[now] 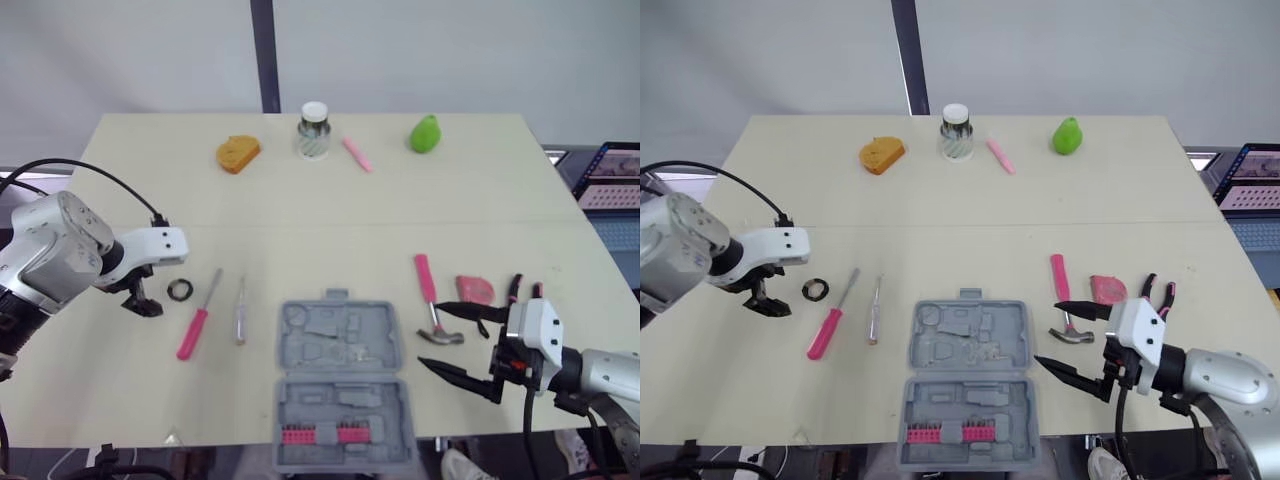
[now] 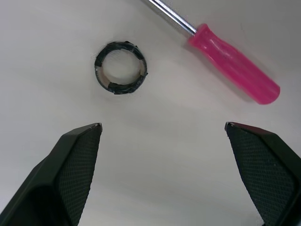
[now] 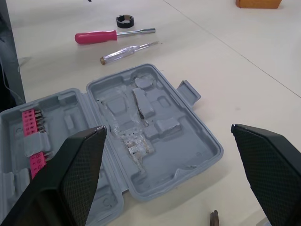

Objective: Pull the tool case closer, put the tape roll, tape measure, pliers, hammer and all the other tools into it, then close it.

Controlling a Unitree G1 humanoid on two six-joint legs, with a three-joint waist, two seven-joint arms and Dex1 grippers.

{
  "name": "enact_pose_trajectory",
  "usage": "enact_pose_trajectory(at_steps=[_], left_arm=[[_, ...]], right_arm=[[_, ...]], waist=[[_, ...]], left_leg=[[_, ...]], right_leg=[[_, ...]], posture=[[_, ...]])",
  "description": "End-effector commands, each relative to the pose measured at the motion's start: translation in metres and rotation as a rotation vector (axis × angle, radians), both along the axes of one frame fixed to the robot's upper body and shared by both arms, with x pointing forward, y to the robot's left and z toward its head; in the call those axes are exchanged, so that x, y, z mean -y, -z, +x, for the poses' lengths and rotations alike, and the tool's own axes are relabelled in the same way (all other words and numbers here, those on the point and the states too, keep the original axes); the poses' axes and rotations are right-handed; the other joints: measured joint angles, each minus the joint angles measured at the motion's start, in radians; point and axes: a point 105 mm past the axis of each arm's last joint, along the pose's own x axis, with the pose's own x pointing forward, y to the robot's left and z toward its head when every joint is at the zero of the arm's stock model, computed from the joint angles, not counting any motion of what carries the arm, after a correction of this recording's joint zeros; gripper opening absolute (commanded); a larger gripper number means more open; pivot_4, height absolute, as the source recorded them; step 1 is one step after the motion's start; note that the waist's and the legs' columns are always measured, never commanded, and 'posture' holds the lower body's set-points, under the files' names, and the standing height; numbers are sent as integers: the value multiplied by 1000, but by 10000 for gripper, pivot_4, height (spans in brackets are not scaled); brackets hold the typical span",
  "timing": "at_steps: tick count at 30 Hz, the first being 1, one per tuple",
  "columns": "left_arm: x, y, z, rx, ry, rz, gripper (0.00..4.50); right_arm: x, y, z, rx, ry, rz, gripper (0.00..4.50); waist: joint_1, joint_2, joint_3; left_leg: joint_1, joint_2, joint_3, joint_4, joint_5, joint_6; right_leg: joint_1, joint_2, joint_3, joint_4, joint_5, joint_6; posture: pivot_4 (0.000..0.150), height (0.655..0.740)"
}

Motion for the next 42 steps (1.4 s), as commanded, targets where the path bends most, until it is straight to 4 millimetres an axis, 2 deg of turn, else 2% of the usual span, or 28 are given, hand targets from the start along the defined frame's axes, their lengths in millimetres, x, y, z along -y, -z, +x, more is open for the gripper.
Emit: enact_pose_trajectory(at_steps=[1,14,27,42], left_arm=[[-5,-6,3,-31,27,57,44933],[9,22,32,-24,97,86,44933],[20,37,49,-27,156,74,44933],[15,47,44,-76,162,84,44933]], right_arm=[[0,-11,-2,42,4,-8,44882],[0,-12,-4,39,33,-18,44882],[7,-11,-12,34,78,-35,44882],[6,-11,-15,38,70,-11,44882]], waist=[[1,0,0],[2,-1,0],[3,-1,0],[2,-1,0]], left_leg=[[0,0,0,1,0,0],[-1,2,-3,4,0,1],[-1,0,-6,5,0,2],[-1,0,-6,5,0,3]], right_leg=[[0,0,0,0,0,0],[1,-3,-1,4,0,0],[1,-5,-3,8,0,0],[1,-6,-3,9,0,0]], posture=[[1500,6950],[1500,6950],[1500,6950],[1500,6950]])
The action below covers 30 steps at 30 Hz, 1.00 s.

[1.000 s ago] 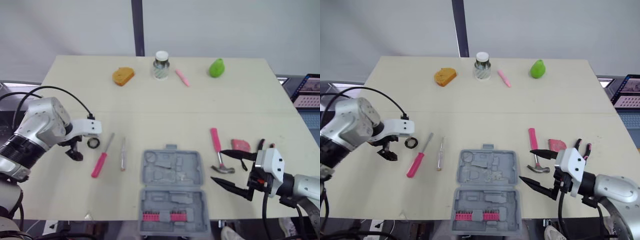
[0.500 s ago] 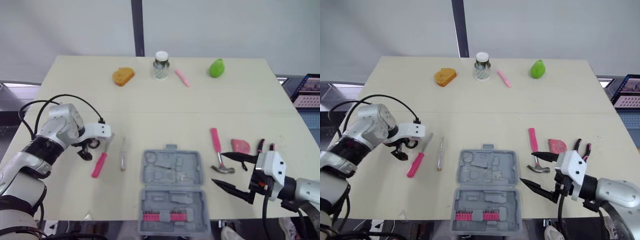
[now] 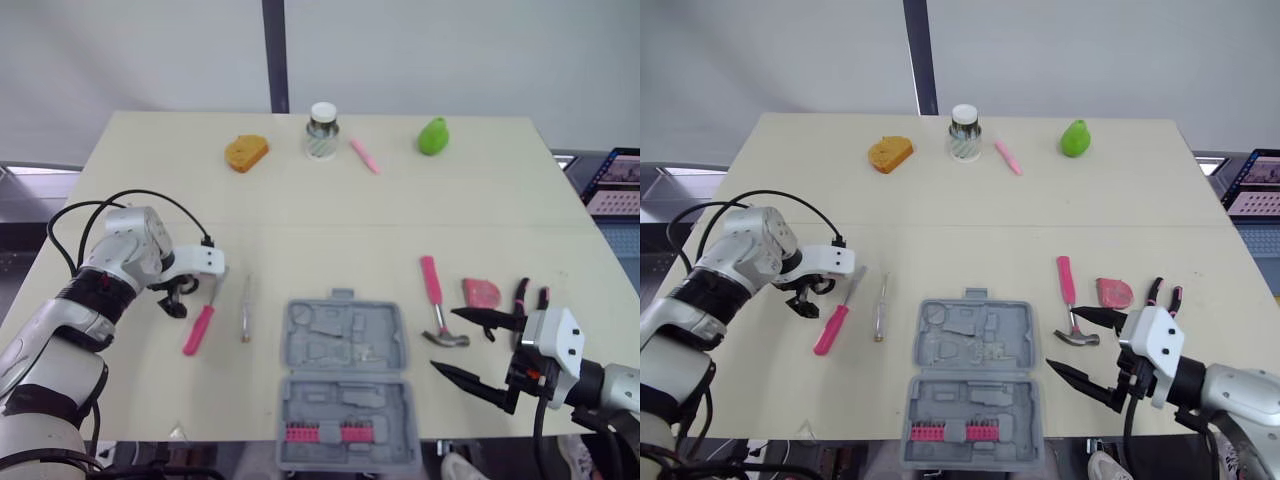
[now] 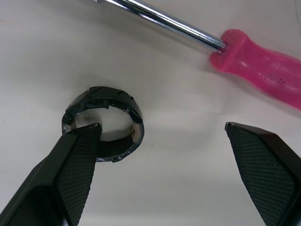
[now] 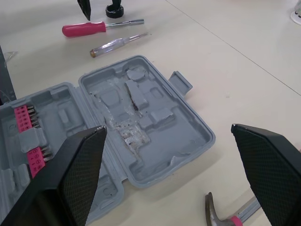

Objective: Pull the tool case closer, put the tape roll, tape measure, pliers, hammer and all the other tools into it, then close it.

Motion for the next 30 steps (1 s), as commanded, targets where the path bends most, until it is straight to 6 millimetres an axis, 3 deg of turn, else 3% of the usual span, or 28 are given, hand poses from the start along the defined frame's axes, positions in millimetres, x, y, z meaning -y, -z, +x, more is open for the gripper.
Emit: enact_pose_trajectory(at_steps=[1,3,6,13,14,21,26,30], left_arm=[[-4,-4,-1,10,-13,0,44933],[-7,-3,-2,-1,-15,6,44933],[-11,-3,-2,4,-25,14,37606],[-15,0,-1,2,-32,21,2387],[-15,1,-1,2,-32,21,636],[-14,0,0,18,-39,13,636],[-14,-21,-5,34,-64,-41,636],[-5,-45,-22,36,-77,-125,636]], right_arm=[[-6,-9,-2,47,-26,9,44882],[-6,-8,-2,46,-26,9,44882],[-6,-7,-2,44,-24,9,45000],[-6,-6,-3,42,-20,7,45000],[-6,-6,-3,42,-20,7,45000],[-6,-6,-4,38,-17,5,45000],[-2,-6,-5,40,-8,-1,45000],[6,-6,-6,39,19,-12,45000]], waist=[[-1,0,0],[-1,0,0],[-1,0,0],[-1,0,0],[-1,0,0],[-1,0,0],[-3,0,0],[-4,0,0]], left_leg=[[0,0,0,0,0,0],[0,0,0,0,0,0],[0,0,0,0,0,0],[0,0,0,0,0,0],[0,0,0,0,0,0],[0,0,0,0,0,0],[0,0,0,0,0,0],[0,0,0,0,0,0]], right_leg=[[0,0,0,0,0,0],[0,0,0,0,0,0],[0,0,0,0,0,0],[0,0,0,0,0,0],[0,0,0,0,0,0],[0,0,0,0,0,0],[0,0,0,0,0,0],[0,0,0,1,0,0]], posture=[[1500,6950],[1500,6950],[1500,6950],[1500,6950],[1500,6950],[1500,6950],[1500,6950],[1500,6950]])
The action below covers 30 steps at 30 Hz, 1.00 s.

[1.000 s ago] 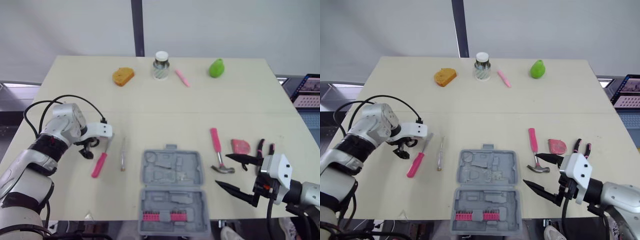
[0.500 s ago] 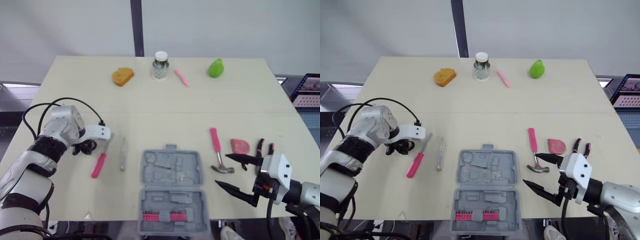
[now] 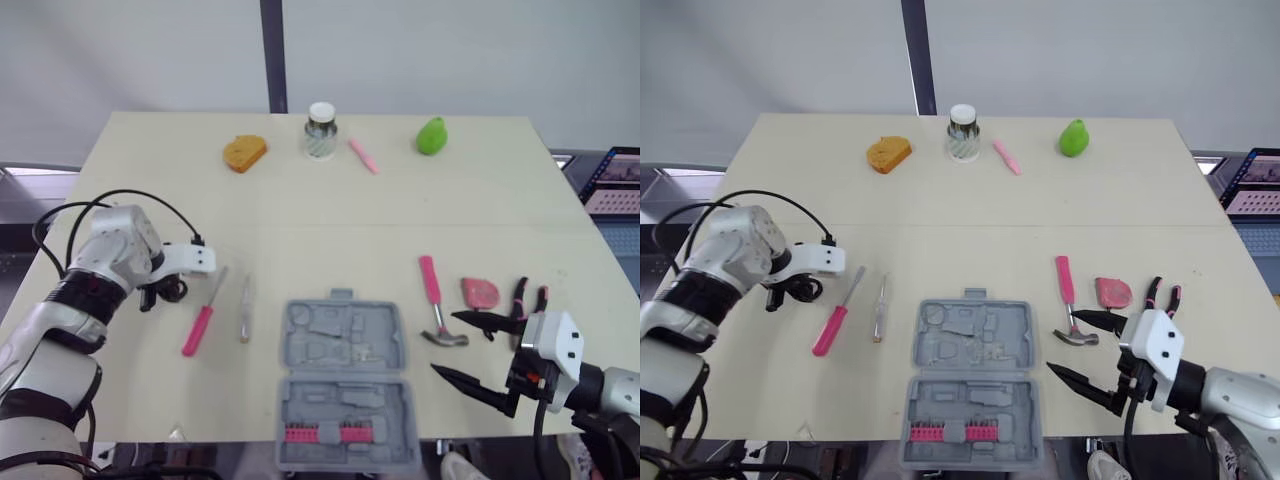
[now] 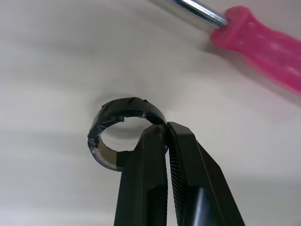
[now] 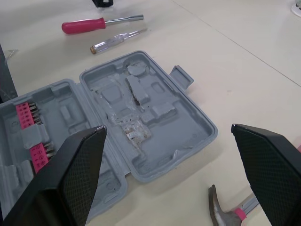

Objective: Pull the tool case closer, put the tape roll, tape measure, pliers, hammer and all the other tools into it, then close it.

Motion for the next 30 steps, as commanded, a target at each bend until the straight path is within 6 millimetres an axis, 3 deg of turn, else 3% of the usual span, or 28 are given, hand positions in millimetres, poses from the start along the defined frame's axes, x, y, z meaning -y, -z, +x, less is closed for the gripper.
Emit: enact_pose_trajectory(at_steps=[1,6,14,25,30], left_arm=[[12,-25,-10,30,-16,-93,636],[47,-32,-28,1,-25,-223,636],[95,-29,-35,-30,-25,-358,636],[147,-26,-37,-83,29,-442,636],[161,-24,-35,-74,40,-461,636]], right_arm=[[4,-10,-3,51,8,-12,45000],[18,-10,-4,53,57,-32,45000],[31,-9,-13,35,84,-55,45000],[29,0,-19,7,107,-36,45000],[32,1,-20,2,115,-42,45000]], waist=[[2,0,0],[6,0,0],[4,0,0],[6,0,0],[4,0,0]], left_leg=[[0,0,0,0,0,0],[0,-1,-2,1,0,0],[0,0,-2,1,0,0],[0,-1,-2,1,0,0],[0,0,-2,1,0,0]], right_leg=[[0,0,0,0,0,0],[2,0,1,0,0,0],[2,0,1,0,0,0],[2,0,2,0,0,0],[2,0,2,0,0,0]], posture=[[1500,6950],[1500,6950],[1500,6950],[1500,6950],[1500,6950]])
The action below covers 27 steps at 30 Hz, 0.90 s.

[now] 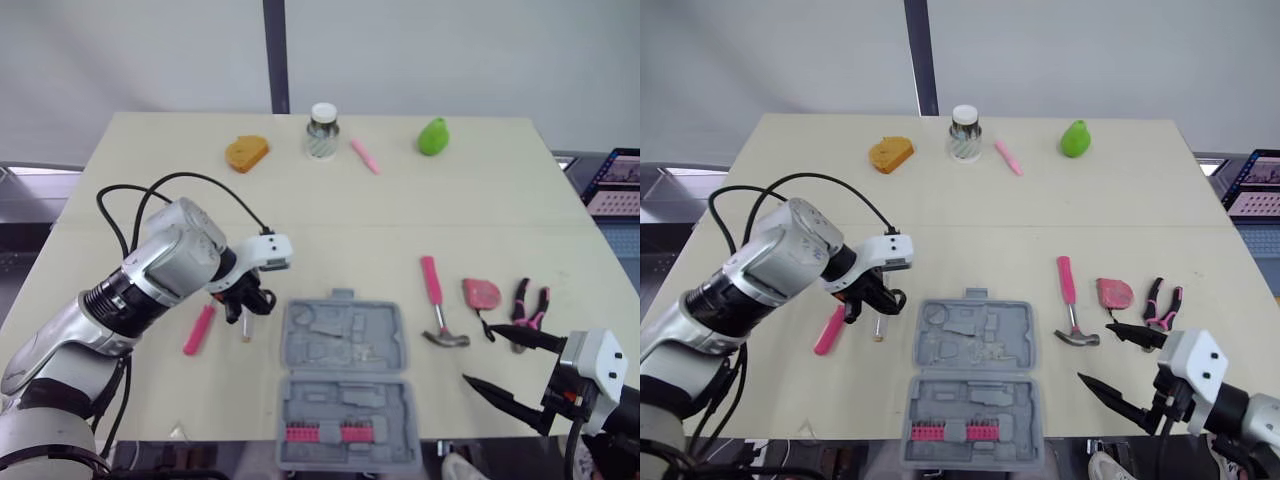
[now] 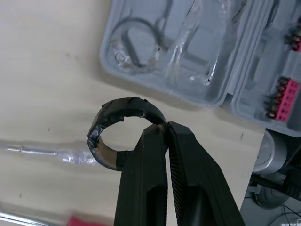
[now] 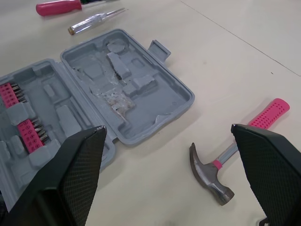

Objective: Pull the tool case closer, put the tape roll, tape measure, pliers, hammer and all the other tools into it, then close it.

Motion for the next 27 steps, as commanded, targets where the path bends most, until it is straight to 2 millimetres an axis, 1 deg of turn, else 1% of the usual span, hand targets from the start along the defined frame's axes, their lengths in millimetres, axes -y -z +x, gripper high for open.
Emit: enact_pose_trajectory(at_steps=[1,5,10,15,23,27], left_arm=[[11,-6,0,40,28,-18,636],[16,-3,-2,52,45,-35,636],[30,1,-8,15,58,-146,636],[36,4,-5,-2,55,-186,636],[41,9,-1,-22,78,-189,636],[46,11,1,-29,94,-193,636]], right_arm=[[0,-5,-2,28,0,-13,45000],[2,-5,-1,27,5,-17,45000],[4,-6,1,35,11,-32,45000],[1,-6,1,43,20,-28,45000],[-2,-1,-8,39,55,-16,45000],[3,3,-14,26,75,-46,45000]], waist=[[0,0,0],[1,0,0],[3,0,0],[2,0,0],[5,0,0],[10,0,0]], left_leg=[[0,0,0,0,0,0],[0,0,0,0,0,0],[0,0,0,1,0,0],[0,0,0,1,0,0],[0,-1,0,1,0,0],[0,-1,0,1,0,0]], right_leg=[[0,0,0,0,0,0],[0,0,0,0,0,0],[0,0,0,0,0,0],[0,0,0,0,0,0],[0,0,1,0,0,0],[0,0,0,0,0,0]], posture=[[1500,6950],[1500,6950],[1500,6950],[1500,6950],[1500,6950],[1500,6950]])
